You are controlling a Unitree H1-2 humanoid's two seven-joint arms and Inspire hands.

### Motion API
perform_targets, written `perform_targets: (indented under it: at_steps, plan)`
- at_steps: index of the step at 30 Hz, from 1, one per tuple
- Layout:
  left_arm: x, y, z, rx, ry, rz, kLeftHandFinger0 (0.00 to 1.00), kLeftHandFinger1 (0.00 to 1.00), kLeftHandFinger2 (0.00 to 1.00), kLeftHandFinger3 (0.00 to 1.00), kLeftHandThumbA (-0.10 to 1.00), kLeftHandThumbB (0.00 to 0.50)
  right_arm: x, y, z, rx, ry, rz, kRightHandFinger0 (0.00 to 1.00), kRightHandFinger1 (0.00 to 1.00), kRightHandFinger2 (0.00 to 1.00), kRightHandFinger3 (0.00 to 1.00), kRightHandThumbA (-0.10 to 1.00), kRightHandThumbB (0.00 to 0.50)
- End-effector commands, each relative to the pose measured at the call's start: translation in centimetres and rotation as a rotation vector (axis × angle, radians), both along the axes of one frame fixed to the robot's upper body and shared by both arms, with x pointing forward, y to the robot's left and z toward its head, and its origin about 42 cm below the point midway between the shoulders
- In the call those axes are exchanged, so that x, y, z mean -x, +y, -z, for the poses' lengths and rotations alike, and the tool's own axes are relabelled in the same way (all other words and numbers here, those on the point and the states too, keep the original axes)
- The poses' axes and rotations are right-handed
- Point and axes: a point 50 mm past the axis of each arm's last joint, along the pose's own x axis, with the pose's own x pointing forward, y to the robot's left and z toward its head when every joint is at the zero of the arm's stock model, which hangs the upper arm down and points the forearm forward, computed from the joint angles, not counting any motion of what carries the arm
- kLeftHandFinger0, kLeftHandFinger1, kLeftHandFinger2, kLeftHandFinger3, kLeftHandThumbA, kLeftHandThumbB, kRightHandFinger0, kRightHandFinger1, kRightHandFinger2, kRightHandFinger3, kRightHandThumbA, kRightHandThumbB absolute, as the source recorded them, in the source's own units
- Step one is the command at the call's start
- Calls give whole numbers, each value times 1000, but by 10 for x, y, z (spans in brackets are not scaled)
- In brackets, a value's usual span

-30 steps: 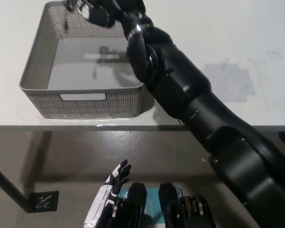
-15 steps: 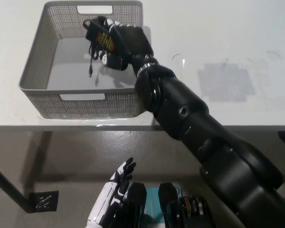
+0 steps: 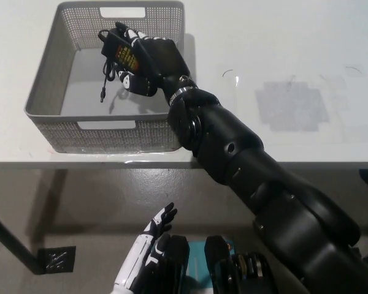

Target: Use the right hand to pick up a black power cord and place it into a container on the left hand side

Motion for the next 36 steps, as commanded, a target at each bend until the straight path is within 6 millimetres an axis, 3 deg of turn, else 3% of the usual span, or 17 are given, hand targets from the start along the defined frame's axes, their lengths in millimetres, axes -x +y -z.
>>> perform_targets:
  at_steps: [1,2,4,7,21,25,28,32,36]
  plan:
    - [-4,-2,-7,-4,-55,17,1000,1000,1000,1000,1000,21,-5,11,-39,-39,-24,-36,753,1000,1000,1000,603,323]
    - [-4,-2,-7,-9,-55,19,1000,1000,1000,1000,1000,24,-6,10,-39,4,5,-33,1000,1000,1000,1000,813,408]
    - [-4,-2,-6,-12,-55,24,1000,1000,1000,1000,1000,35,-9,6,-38,49,44,-20,1000,1000,1000,1000,1000,499]
    - [-4,-2,-8,-25,-59,19,1000,1000,1000,1000,1000,2,-11,-1,-36,59,39,-1,1000,1000,1000,1000,1000,499]
    - [-1,-3,-9,-47,-54,37,1000,1000,1000,1000,1000,0,-19,-27,-36,12,67,31,1000,1000,1000,1000,1000,500]
    - [-2,-3,-10,-50,-49,46,1000,1000,1000,1000,1000,16,-21,-40,-58,-203,96,-57,1000,1000,1000,1000,1000,500]
    - [-3,-3,-9,-52,-25,57,1000,1000,1000,1000,1000,41,-14,-53,-90,-415,76,-147,1000,1000,1000,1000,1000,500]
    - [-5,-3,-10,-30,-22,64,1000,1000,1000,1000,1000,38,7,-80,-147,-641,-5,-257,1000,1000,1000,1000,1000,500]
    - [-3,-5,-6,2,-11,58,1000,1000,1000,1000,1000,54,40,-108,-172,-841,-55,-337,1000,1000,1000,1000,1000,482]
